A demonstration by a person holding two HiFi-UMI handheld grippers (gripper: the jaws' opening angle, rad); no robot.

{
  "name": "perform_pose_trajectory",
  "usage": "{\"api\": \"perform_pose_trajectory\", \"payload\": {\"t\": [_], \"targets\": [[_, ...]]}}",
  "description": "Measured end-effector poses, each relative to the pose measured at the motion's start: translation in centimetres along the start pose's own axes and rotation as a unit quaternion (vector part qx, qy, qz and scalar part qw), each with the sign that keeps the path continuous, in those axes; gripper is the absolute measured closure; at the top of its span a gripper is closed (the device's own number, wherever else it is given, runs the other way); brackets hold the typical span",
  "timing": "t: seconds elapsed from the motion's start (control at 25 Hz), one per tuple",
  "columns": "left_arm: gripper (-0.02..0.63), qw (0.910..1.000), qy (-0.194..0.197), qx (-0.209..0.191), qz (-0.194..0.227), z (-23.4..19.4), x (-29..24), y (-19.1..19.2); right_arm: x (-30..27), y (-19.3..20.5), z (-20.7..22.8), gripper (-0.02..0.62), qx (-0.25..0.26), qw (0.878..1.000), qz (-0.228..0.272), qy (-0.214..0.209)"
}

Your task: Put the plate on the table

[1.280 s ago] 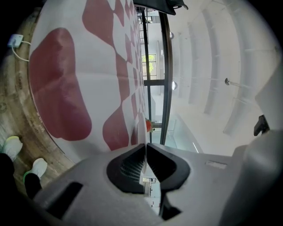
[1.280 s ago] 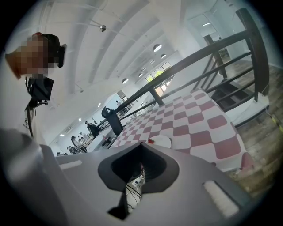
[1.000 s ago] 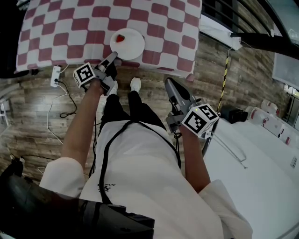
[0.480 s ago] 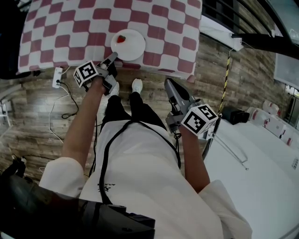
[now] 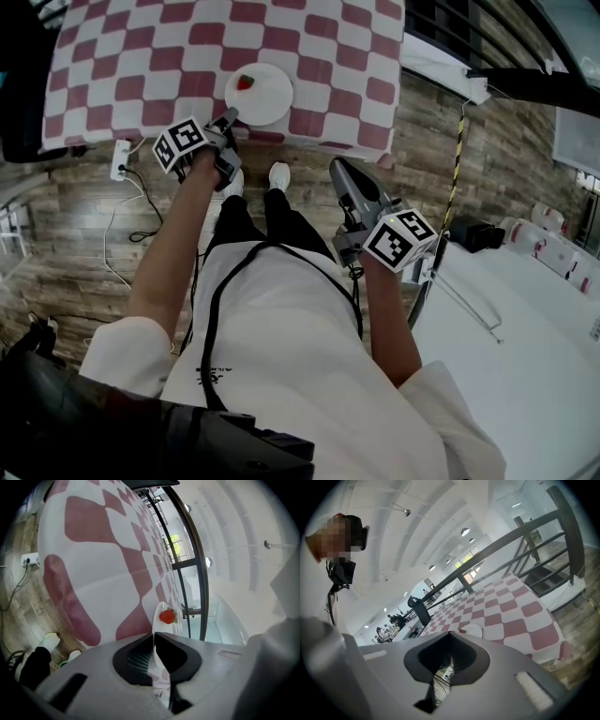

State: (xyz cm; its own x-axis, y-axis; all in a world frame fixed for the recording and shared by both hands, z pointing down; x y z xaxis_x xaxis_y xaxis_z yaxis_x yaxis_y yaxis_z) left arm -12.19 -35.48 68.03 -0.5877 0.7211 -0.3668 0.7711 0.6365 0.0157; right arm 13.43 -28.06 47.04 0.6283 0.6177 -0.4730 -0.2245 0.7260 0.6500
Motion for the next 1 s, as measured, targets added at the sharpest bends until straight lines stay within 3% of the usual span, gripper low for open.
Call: {"api": "perform_pose_trajectory", "payload": {"t": [0.44,0.76,1.0], "targets": [[0.569,0.9959,-0.086,0.006,-0.027,0.4,-0.8,-0.8,0.2,-0.2,0.1,0.586,-0.007,1.0,0.012,0.003],[0.454,0.9959,-0.083,-0.002,-0.036,1.6,-1.3,-0.9,0.4,-0.7,0.1,0.586,-0.011,1.0,0.024,0.003],[0.419,0.9965,-0.078,0.0,-0.029,1.7,-0.9,-0.8,0.7,-1.0,0.2,0.586,-0.008,1.0,0.029,0.003]]}}
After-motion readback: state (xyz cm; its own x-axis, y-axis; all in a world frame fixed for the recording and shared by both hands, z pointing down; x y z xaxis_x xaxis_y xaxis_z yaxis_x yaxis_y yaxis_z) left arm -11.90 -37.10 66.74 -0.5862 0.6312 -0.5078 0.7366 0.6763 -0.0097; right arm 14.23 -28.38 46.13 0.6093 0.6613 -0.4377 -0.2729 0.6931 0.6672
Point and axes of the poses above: the fingertips, and each gripper's own axes: x backward along the fingers, z to its right, y out of its underside, the point moved 6 cm from there along x, backward along the fingers, and after that the axes turned 5 degrees about y, right-handed, at the moved point
